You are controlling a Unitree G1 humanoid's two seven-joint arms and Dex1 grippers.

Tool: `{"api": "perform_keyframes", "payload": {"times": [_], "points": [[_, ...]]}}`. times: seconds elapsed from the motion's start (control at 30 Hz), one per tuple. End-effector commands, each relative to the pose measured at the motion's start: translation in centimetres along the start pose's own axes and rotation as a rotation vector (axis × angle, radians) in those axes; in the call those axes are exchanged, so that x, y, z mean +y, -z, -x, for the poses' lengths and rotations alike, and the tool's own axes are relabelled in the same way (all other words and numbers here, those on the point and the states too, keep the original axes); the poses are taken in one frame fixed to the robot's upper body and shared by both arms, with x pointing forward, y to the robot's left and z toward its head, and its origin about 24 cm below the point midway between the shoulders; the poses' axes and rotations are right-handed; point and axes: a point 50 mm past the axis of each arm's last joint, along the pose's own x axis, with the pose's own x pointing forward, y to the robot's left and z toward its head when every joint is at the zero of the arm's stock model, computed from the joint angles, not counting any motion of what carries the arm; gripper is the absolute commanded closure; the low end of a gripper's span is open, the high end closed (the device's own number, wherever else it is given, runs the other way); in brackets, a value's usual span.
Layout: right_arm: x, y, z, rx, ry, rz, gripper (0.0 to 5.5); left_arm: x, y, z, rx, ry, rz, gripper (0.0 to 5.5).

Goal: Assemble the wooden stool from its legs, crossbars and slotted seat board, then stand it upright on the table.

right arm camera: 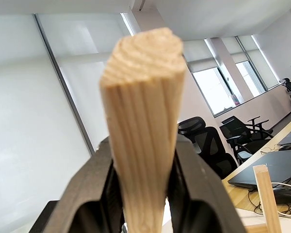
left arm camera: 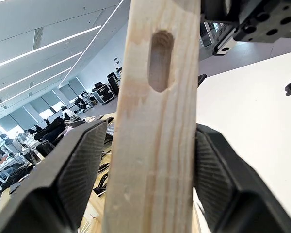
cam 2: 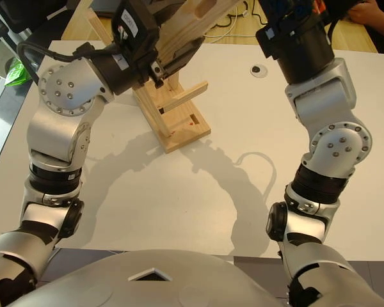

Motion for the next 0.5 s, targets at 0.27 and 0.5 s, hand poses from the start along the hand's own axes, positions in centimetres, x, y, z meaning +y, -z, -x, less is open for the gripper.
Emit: {"api": "perform_keyframes", "payload": {"times": [0.27, 0.5], "points": [[-2.6, -0.7, 0.1, -0.021, 0.203, 0.096, 4.50, 0.8, -0.3, 0.5, 0.022, -0.013, -0.034, 1.73], [-6.6, -3.4, 1.6, -0.176, 0.516, 0.178, 4.50, 1.4, -0.6, 2.0, 0.030, -0.015, 0.038, 1.73]]}}
